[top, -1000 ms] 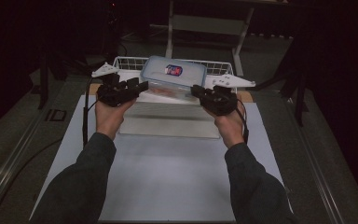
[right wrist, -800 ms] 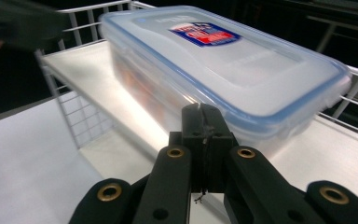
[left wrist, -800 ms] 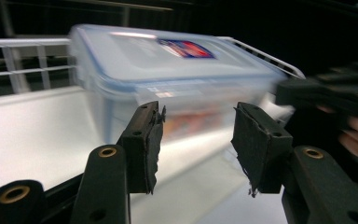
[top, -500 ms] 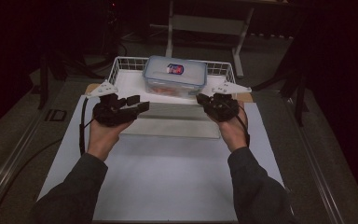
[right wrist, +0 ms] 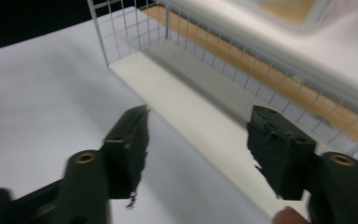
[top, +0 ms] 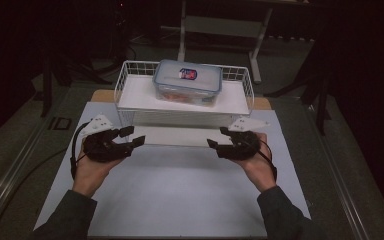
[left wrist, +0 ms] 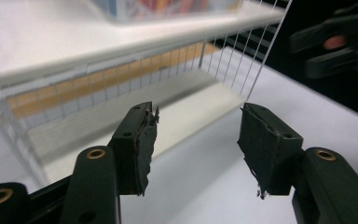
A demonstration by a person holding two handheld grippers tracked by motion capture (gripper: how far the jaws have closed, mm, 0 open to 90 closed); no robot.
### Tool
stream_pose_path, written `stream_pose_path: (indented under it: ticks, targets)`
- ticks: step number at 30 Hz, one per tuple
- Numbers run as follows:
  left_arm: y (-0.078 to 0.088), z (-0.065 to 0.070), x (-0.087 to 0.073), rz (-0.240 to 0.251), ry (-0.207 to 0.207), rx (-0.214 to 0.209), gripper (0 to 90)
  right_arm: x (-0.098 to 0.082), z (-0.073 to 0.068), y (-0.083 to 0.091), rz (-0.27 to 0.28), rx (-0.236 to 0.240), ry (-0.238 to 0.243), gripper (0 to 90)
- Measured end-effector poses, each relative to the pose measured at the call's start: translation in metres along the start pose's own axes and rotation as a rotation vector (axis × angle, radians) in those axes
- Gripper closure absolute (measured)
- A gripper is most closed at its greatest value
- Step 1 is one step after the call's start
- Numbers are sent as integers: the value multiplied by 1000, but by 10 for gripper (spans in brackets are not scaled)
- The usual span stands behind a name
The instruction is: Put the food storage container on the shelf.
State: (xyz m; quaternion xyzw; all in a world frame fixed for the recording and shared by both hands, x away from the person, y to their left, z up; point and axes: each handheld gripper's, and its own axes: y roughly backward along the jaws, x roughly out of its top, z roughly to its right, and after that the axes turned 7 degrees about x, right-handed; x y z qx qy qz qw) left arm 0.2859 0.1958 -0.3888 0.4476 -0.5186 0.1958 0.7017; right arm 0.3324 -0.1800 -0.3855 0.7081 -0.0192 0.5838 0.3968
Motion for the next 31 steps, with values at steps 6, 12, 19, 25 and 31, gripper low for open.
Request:
stream_pose_path:
  ticks: [6,12,19,25,31]
  targets:
    - [9,1,-28,-31,-8,28,412,-33,-11,16,23,-9,-38,212]
    - [15,1,-54,-30,-11,89,372,-68,-13,33,47,-24,-98,151]
    - [26,-2,-81,-29,-1,141,290,-102,-17,47,60,-54,-119,145]
    - [36,-7,-92,-27,14,182,270,-118,-20,60,101,-75,-129,146]
    - [46,-11,-94,3,18,204,264,-120,-21,64,134,-94,-84,148]
